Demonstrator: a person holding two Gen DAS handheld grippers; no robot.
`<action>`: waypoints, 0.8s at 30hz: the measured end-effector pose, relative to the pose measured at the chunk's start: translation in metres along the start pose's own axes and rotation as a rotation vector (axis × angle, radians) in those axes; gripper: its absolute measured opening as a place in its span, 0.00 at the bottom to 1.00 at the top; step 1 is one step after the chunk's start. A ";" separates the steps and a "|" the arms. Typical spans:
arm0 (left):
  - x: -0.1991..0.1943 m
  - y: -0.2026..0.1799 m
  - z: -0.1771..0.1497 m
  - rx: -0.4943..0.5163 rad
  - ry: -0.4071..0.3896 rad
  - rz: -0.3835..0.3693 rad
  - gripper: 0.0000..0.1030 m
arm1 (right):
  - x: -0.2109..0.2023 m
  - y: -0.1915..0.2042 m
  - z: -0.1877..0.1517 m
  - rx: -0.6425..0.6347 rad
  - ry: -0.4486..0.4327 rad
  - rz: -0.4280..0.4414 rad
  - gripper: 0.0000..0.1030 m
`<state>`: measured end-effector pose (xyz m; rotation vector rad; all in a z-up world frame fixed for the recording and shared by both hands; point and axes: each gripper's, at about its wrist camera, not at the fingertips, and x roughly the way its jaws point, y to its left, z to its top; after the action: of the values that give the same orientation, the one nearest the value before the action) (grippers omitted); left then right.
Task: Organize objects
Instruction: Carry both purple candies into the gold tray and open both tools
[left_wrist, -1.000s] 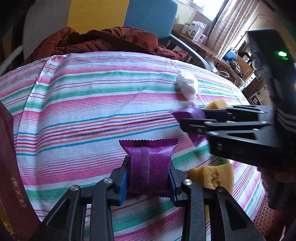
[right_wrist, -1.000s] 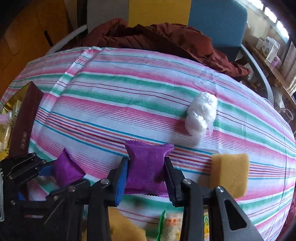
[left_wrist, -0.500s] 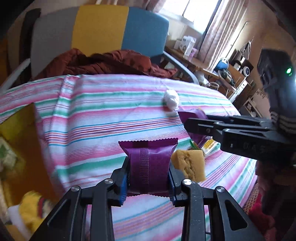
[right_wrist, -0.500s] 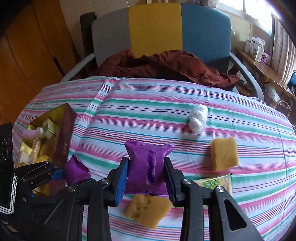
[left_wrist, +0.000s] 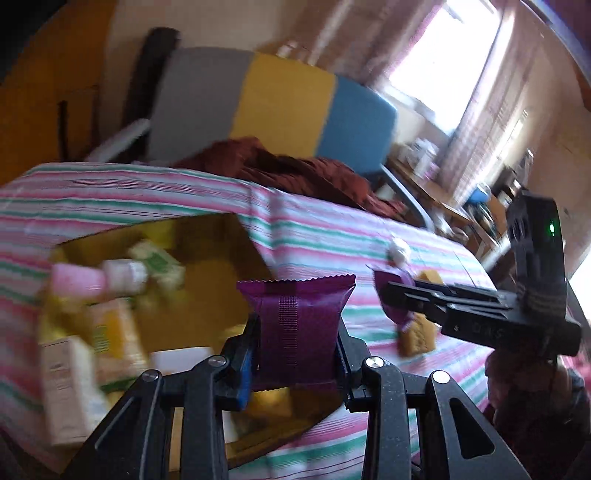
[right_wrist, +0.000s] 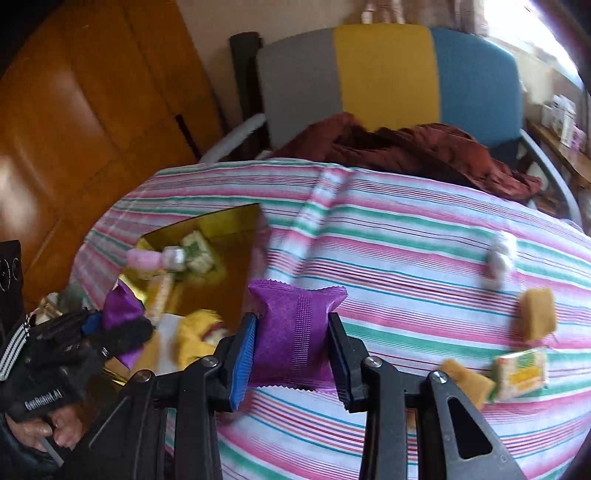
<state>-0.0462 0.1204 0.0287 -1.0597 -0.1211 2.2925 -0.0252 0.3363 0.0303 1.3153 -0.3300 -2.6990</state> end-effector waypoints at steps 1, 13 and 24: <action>-0.006 0.010 -0.001 -0.017 -0.012 0.019 0.34 | 0.003 0.010 0.002 -0.012 0.002 0.012 0.36; -0.022 0.105 -0.029 -0.183 -0.011 0.176 0.35 | 0.043 0.091 0.019 -0.101 0.037 0.095 0.38; -0.033 0.121 -0.039 -0.216 -0.039 0.196 0.58 | 0.053 0.114 0.013 -0.092 0.047 0.089 0.72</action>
<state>-0.0604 -0.0026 -0.0140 -1.1800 -0.2984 2.5213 -0.0669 0.2165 0.0260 1.3040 -0.2497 -2.5730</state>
